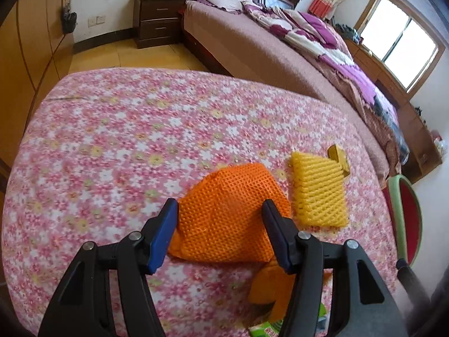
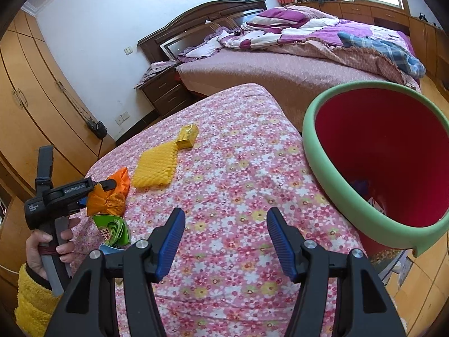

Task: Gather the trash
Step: 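Grasp the orange mesh net with the left gripper while the right grasps the orange cloth bundle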

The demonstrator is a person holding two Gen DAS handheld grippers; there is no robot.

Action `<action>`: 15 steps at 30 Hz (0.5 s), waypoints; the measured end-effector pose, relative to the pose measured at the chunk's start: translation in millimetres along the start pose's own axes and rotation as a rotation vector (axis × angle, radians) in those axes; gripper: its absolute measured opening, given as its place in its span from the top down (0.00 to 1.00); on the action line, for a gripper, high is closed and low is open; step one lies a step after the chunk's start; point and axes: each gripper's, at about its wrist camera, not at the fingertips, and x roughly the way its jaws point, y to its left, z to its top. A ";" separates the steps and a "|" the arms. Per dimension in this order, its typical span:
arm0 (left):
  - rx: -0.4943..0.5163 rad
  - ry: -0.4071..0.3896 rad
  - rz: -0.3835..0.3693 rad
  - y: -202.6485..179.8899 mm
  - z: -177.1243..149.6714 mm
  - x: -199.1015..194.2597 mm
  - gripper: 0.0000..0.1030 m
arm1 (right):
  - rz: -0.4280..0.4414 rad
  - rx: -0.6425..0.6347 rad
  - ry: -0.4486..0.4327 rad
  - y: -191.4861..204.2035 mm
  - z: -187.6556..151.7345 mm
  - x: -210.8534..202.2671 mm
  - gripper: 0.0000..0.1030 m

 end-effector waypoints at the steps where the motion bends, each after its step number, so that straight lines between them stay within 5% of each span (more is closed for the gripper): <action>1: 0.000 0.004 0.012 -1.9 -0.9 2.3 0.38 | 0.001 0.001 0.000 -1.0 -0.1 0.8 0.38; 8: -0.013 -0.015 0.101 -14.5 -7.3 5.3 0.37 | 0.012 0.008 0.009 -5.4 -2.7 5.8 0.38; 13: 0.015 -0.003 0.088 -28.0 -15.7 6.5 0.37 | 0.025 0.016 0.017 -8.9 -7.4 8.1 0.38; 15: 0.025 -0.016 0.077 -32.5 -19.0 5.3 0.50 | 0.030 0.018 0.016 -8.9 -8.2 7.4 0.38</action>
